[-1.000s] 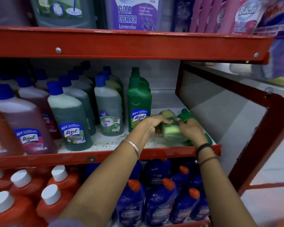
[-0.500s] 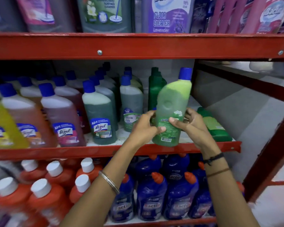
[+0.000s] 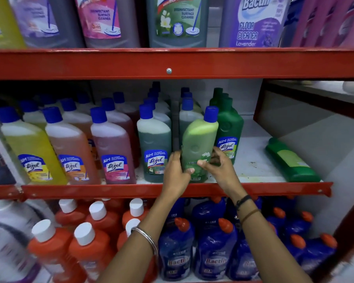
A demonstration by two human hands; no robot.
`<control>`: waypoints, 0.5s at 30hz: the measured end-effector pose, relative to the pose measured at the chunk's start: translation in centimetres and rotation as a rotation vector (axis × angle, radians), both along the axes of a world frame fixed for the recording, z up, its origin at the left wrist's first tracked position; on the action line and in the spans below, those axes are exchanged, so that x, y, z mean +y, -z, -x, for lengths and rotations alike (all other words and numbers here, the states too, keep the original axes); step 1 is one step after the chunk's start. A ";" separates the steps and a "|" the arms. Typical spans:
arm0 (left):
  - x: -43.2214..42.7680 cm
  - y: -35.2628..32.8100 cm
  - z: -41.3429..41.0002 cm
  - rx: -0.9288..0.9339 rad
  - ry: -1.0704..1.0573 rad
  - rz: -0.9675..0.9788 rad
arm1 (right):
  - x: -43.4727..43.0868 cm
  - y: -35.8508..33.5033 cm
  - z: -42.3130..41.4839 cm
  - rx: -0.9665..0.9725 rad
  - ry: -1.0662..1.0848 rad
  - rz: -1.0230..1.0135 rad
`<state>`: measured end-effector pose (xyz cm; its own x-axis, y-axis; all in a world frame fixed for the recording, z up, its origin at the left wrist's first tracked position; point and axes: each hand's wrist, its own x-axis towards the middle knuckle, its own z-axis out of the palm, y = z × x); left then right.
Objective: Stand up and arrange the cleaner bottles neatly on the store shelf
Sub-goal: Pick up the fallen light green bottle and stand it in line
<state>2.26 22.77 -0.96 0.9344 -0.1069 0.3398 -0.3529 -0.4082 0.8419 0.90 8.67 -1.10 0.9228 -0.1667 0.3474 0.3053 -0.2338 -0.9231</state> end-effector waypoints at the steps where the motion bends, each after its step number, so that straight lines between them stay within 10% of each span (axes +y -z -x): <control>1: 0.0 0.1 0.1 -0.020 -0.005 -0.012 | 0.1 0.0 0.0 -0.010 0.020 0.016; 15: -0.3 1.4 1.7 -0.202 -0.052 -0.046 | 2.8 -0.9 -0.6 -0.045 0.214 0.025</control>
